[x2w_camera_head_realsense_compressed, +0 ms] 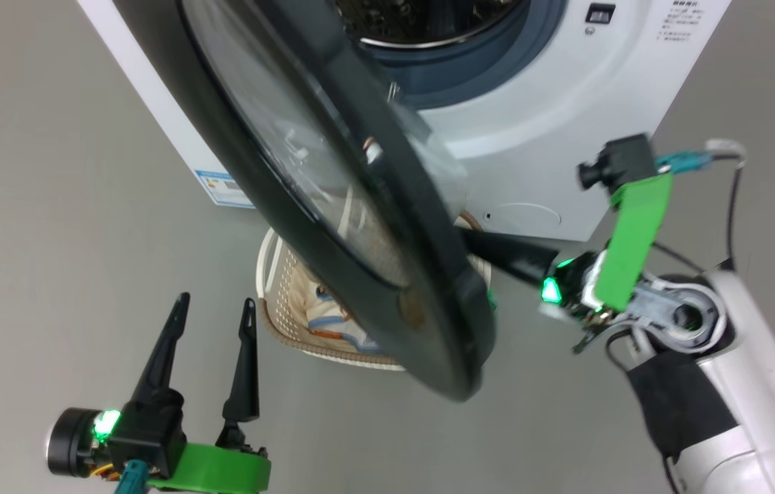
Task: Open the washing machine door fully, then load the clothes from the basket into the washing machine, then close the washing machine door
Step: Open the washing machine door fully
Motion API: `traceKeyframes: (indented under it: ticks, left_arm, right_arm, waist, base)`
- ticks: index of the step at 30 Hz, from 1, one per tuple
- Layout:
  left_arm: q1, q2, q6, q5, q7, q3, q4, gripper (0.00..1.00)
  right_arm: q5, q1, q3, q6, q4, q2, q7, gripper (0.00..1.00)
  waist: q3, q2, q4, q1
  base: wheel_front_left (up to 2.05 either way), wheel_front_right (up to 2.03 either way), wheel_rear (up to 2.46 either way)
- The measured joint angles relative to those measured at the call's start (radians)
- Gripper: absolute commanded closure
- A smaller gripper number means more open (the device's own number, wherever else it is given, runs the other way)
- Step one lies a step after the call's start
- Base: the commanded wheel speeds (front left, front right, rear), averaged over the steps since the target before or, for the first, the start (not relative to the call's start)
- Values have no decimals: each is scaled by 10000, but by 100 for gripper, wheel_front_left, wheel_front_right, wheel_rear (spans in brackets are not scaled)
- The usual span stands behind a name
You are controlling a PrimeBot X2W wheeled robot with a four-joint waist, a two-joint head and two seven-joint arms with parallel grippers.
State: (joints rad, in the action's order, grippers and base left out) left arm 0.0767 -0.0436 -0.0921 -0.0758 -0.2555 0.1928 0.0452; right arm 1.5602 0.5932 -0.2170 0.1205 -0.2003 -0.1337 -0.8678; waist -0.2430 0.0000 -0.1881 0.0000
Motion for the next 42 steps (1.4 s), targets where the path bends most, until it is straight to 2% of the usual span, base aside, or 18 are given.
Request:
traceKeyframes:
  ticks: [9, 23, 33, 42]
  left_arm:
    - [-14, 0, 94, -107, 2, 161, -73, 0]
    - [-172, -2, 192, -267, 0, 249, -207, 0]
    - [-330, -2, 313, -267, 0, 178, -307, 0]
    - [-405, -2, 449, -267, 0, -58, -395, 0]
  right_arm:
    - [-46, -414, -1018, 0, -238, 418, 782, 100]
    - [495, -656, -2729, 0, -483, 499, 2288, 100]
    - [800, -717, -3333, 0, -623, 499, 3095, 100]
    - [644, -968, -3421, 0, -740, 518, 3528, 100]
  waist:
    - [456, 0, -148, 0]
    - [946, 0, -361, 0]
    - [1314, 1, -341, 0]
    - [1581, 1, -214, 0]
  base:
    - [0, 0, 0]
    - [0, 0, 0]
    - [0, 0, 0]
    - [0, 0, 0]
